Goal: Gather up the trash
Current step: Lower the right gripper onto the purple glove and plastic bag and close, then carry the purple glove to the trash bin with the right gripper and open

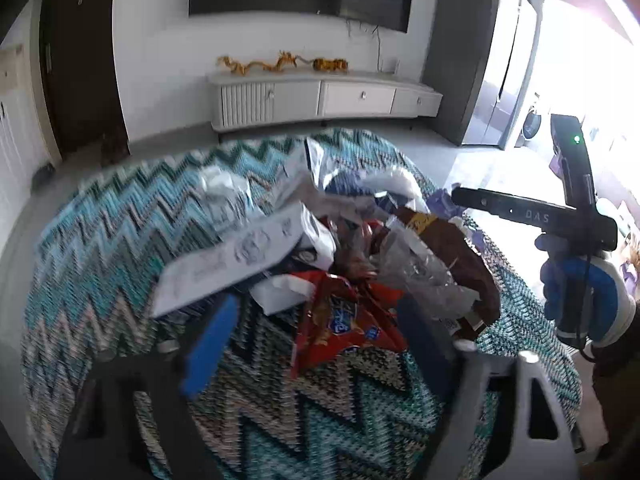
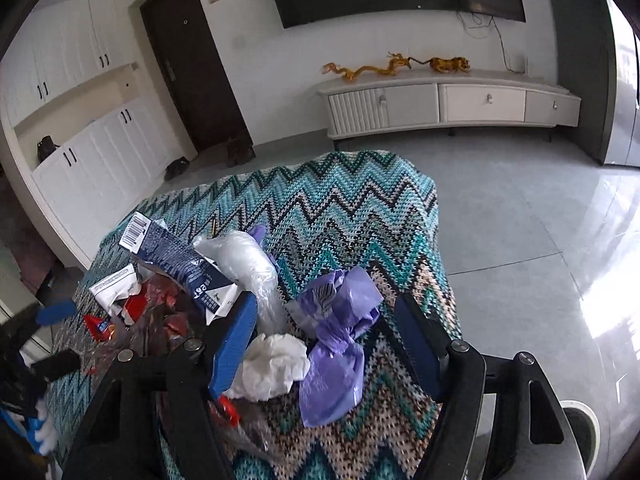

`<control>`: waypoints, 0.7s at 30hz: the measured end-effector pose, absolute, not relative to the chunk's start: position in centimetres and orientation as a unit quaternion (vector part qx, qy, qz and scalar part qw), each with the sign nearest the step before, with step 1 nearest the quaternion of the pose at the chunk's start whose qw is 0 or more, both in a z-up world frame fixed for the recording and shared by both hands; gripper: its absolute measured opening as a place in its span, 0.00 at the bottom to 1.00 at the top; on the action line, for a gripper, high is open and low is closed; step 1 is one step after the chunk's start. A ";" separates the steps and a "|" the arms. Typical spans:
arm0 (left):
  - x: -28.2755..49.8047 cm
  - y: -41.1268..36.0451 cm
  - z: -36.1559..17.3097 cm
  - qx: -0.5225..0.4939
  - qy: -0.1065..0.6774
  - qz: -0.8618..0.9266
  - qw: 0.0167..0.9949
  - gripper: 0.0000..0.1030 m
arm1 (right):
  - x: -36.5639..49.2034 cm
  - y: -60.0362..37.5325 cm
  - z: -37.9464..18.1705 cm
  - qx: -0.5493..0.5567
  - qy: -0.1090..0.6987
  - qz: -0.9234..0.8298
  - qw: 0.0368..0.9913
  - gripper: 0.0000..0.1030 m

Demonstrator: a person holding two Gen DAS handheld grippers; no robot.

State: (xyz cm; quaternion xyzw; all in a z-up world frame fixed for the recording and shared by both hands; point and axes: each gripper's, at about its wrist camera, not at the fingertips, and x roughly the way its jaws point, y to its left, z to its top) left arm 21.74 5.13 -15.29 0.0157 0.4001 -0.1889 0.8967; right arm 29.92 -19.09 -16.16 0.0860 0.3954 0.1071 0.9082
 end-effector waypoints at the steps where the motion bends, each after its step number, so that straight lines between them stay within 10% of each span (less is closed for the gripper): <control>1: 22.1 5.2 -15.6 0.007 0.407 -0.190 0.894 0.67 | 30.2 -19.0 -16.4 0.088 0.399 0.107 0.907 0.69; 15: 23.5 5.3 -15.9 -0.059 0.421 -0.210 0.881 0.58 | 32.6 -19.1 -18.8 0.135 0.420 0.126 0.889 0.31; 18: 23.9 5.2 -16.5 -0.071 0.436 -0.211 0.872 0.28 | 32.2 -18.7 -18.4 0.136 0.415 0.136 0.889 0.19; 21: 23.9 5.8 -16.9 -0.093 0.443 -0.204 0.868 0.20 | 31.6 -18.4 -17.7 0.130 0.407 0.141 0.893 0.15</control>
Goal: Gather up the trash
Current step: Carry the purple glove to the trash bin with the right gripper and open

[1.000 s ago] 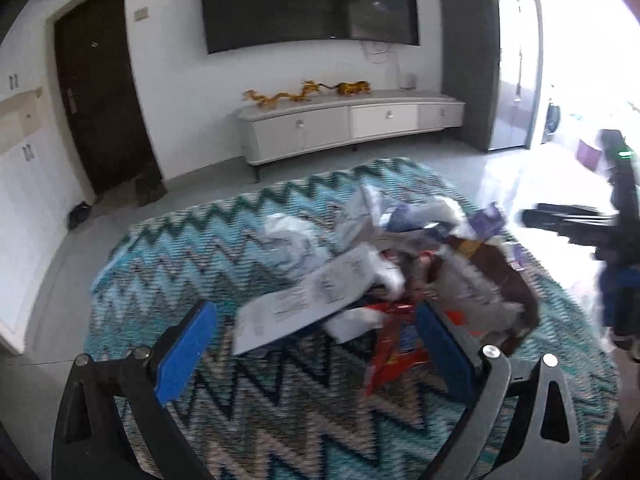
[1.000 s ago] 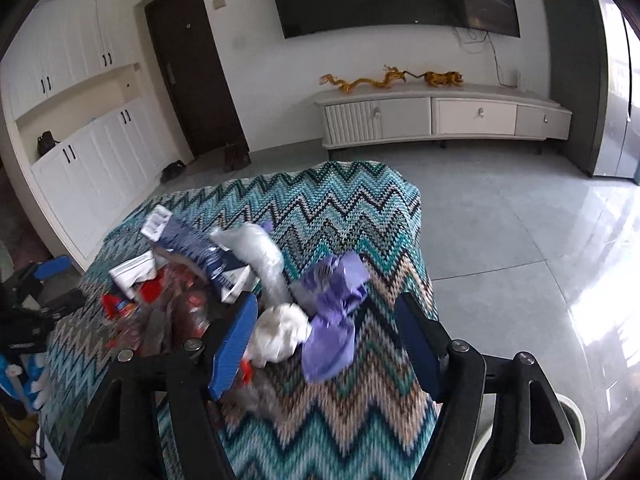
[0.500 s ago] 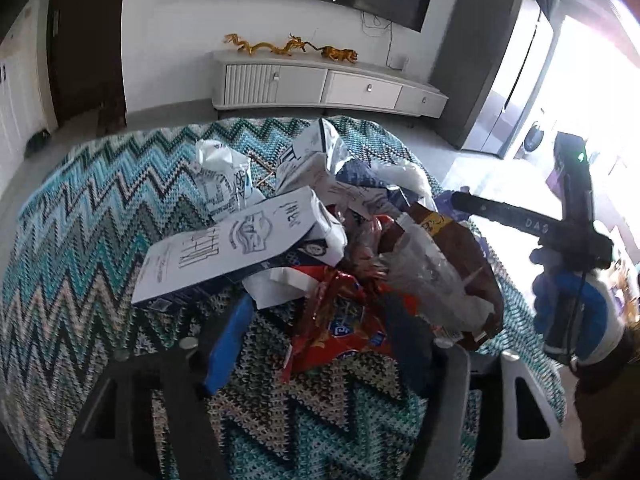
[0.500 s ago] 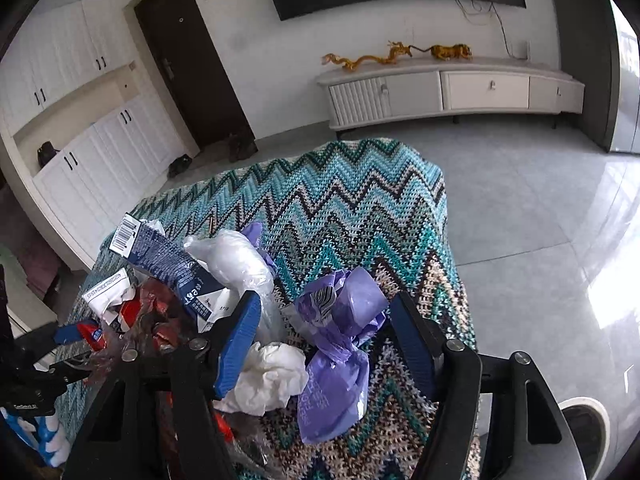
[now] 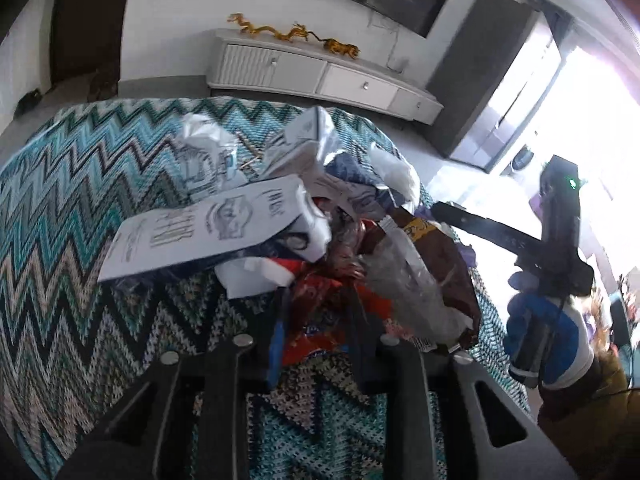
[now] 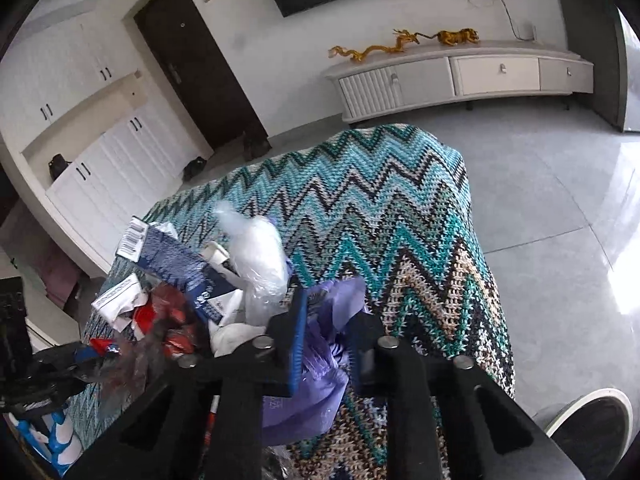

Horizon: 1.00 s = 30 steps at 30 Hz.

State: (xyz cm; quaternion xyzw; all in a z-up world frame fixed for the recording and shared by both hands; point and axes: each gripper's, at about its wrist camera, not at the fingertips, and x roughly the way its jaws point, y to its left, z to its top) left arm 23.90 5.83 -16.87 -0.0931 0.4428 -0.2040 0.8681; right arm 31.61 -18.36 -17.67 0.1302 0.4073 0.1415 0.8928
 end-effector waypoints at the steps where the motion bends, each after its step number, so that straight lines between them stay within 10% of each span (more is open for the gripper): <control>1: 23.7 6.0 -16.8 -0.095 0.441 -0.203 0.869 0.18 | 31.3 -18.3 -17.4 0.128 0.405 0.143 0.894 0.12; 30: 13.3 2.7 -4.9 -0.055 0.336 -0.244 0.908 0.11 | 16.1 -23.0 -6.1 0.119 0.279 0.134 0.943 0.10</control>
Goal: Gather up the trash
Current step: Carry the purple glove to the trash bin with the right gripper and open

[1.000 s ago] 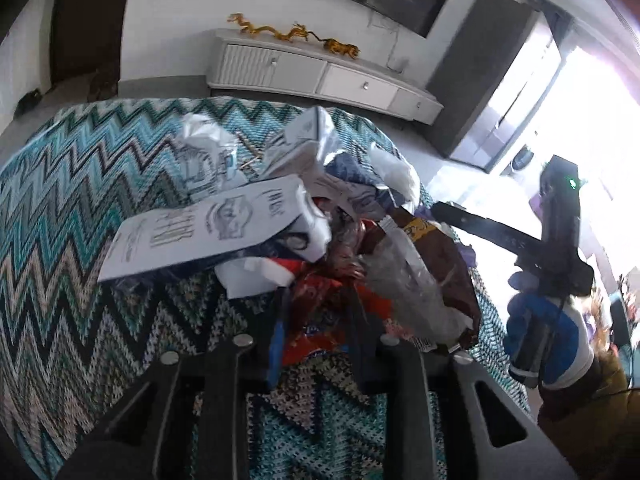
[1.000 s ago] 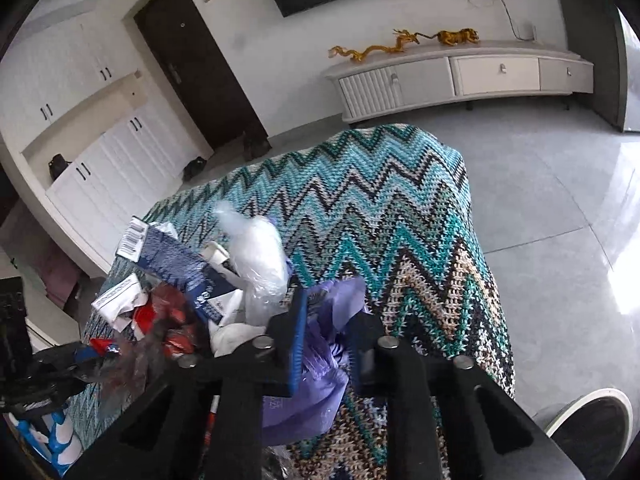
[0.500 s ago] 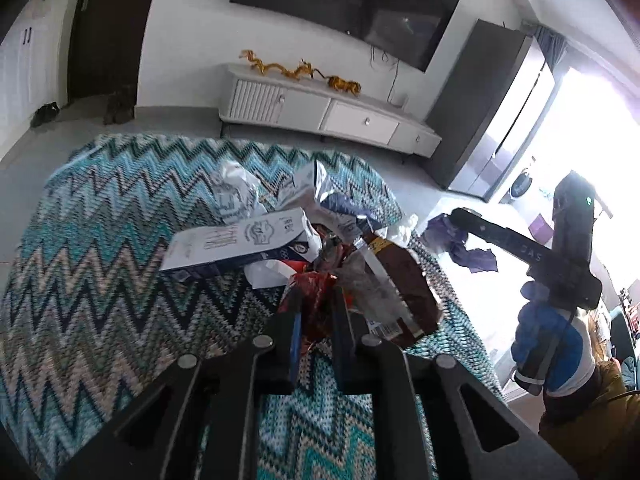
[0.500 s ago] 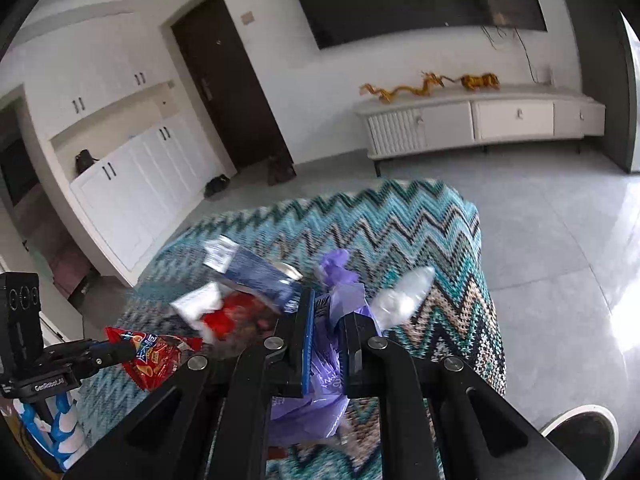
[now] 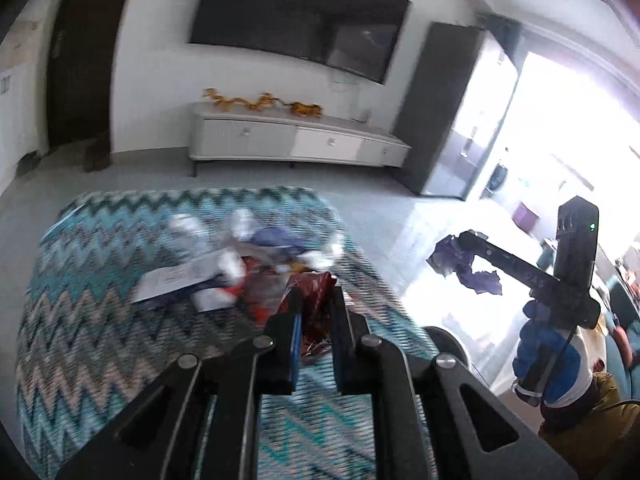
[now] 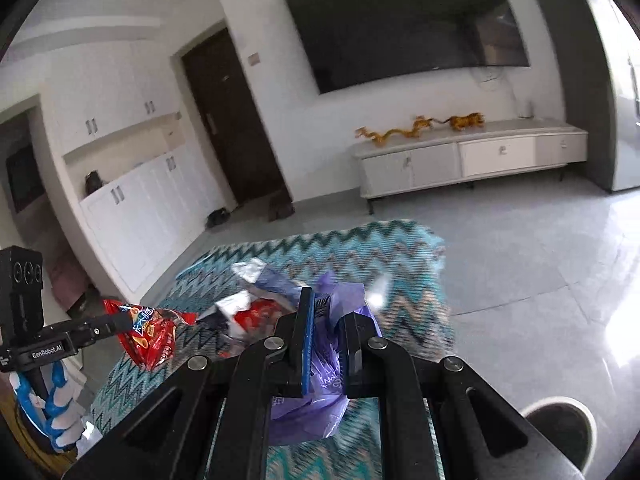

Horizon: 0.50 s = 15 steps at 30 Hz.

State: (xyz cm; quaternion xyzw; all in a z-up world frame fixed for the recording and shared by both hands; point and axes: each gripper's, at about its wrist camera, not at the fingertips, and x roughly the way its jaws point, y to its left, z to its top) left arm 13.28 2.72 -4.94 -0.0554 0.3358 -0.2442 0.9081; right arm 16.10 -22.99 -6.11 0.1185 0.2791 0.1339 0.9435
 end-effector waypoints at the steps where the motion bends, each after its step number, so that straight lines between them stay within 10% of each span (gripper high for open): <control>1: 13.4 1.4 -4.8 -0.049 0.338 -0.255 0.905 0.11 | 15.2 -24.7 -6.3 0.122 0.278 0.119 0.945 0.10; 15: 15.9 -26.4 -11.7 0.041 0.446 -0.408 0.796 0.12 | 8.7 -43.9 -19.3 0.217 0.365 -0.081 0.902 0.10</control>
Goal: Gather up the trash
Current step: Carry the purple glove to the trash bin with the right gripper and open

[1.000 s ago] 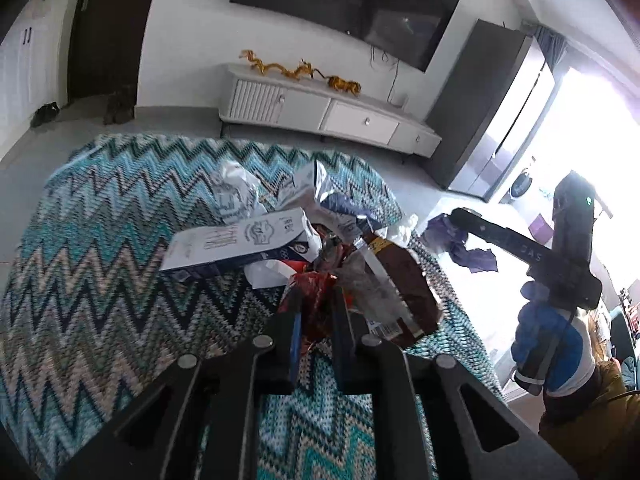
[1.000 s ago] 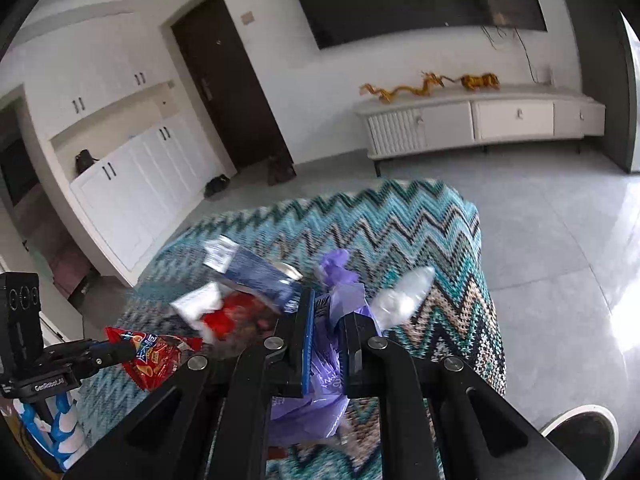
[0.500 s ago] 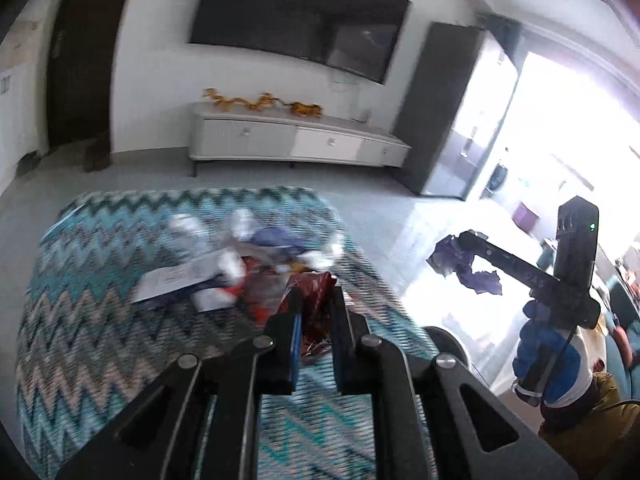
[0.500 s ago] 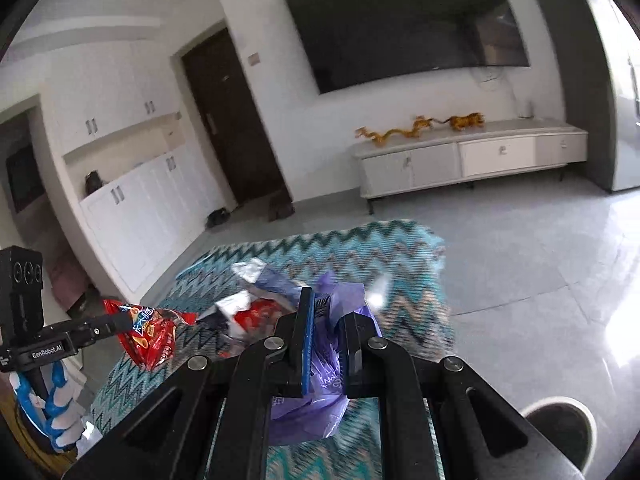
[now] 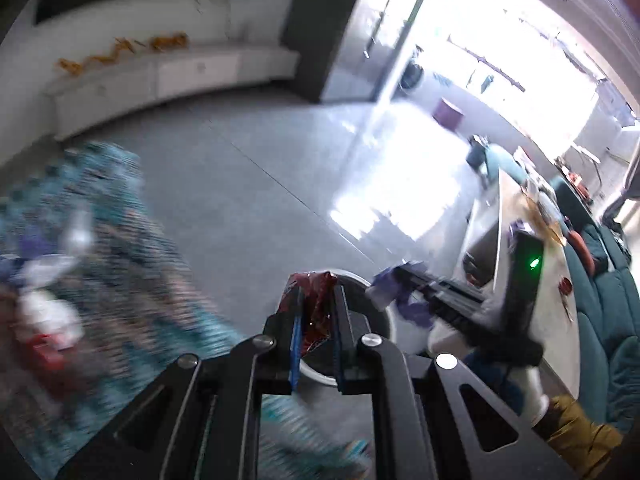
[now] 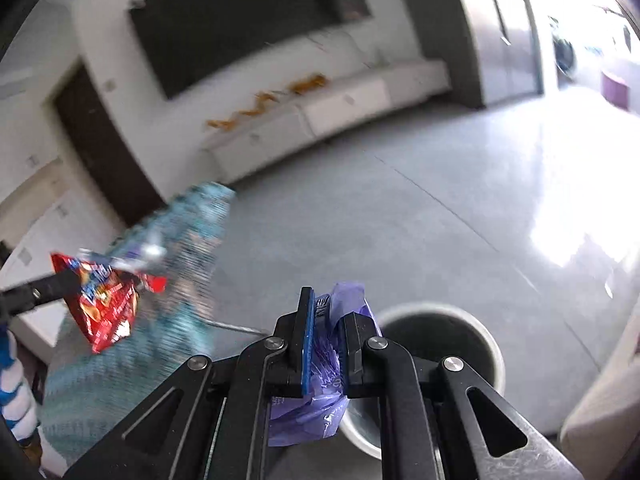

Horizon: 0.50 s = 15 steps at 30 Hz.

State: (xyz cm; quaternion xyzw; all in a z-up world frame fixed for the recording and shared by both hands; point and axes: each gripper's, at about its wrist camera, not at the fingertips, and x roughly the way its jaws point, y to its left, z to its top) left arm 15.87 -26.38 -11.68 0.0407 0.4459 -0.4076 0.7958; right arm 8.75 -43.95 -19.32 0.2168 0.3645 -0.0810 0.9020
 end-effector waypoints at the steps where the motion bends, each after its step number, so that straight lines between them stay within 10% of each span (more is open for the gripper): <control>1: 16.1 -27.8 -12.4 0.047 0.453 -0.409 0.791 0.12 | 8.5 -44.7 -20.4 0.224 0.372 -0.087 0.897 0.10; 15: 18.8 -37.8 -22.2 0.071 0.550 -0.394 0.733 0.38 | 8.7 -49.3 -29.5 0.260 0.437 -0.135 0.850 0.28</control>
